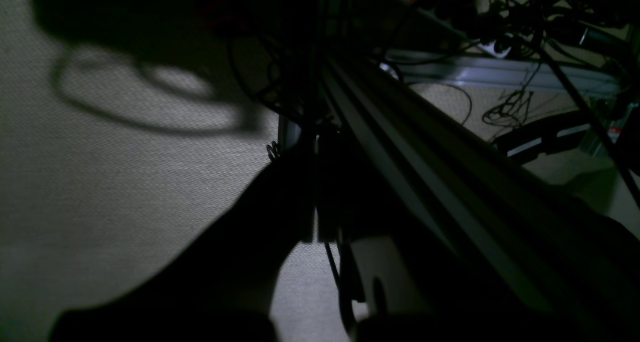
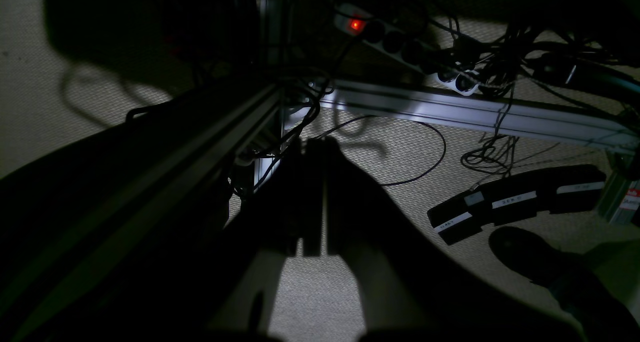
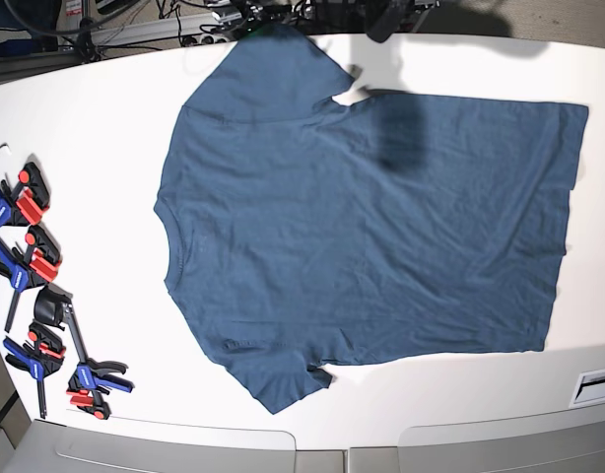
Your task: Fold the T-shirt properly
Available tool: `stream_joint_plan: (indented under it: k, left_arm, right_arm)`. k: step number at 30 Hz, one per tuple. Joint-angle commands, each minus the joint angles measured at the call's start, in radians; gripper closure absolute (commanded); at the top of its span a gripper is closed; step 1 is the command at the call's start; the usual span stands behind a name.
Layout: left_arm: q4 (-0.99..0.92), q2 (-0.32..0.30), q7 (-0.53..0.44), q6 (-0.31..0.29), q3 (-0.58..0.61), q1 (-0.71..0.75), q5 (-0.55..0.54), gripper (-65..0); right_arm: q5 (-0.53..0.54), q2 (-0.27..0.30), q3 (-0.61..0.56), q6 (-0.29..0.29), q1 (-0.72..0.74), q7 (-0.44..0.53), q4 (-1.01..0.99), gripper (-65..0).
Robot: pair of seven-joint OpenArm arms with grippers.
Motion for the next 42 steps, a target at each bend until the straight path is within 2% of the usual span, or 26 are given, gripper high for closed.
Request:
stream_joint_plan:
  k: [1, 10, 38, 42]
  left_arm:
    - [0.006, 0.007, 0.017, -0.011, 0.001, 0.015, 0.018, 0.0]
    - [0.09, 0.007, 0.014, -0.011, 0.001, 0.066, 0.018, 0.0]
    - [0.091, 0.006, 0.014, -0.011, 0.001, 0.076, 0.018, 0.0]
    - [0.091, -0.019, 0.014, -0.011, 0.001, 0.092, 0.017, 0.0]
  right_arm:
    - [-0.001, -0.002, -0.001, -0.003, 0.002, 0.013, 0.007, 0.0]
    - [-0.001, -0.002, -0.001, -0.003, 0.002, 0.013, 0.007, 0.0]
    - [-0.001, 0.002, -0.001, -0.004, 0.0, 0.012, 0.007, 0.0]
    - [-0.001, 0.017, -0.001, -0.005, -0.007, -0.023, 0.007, 0.0]
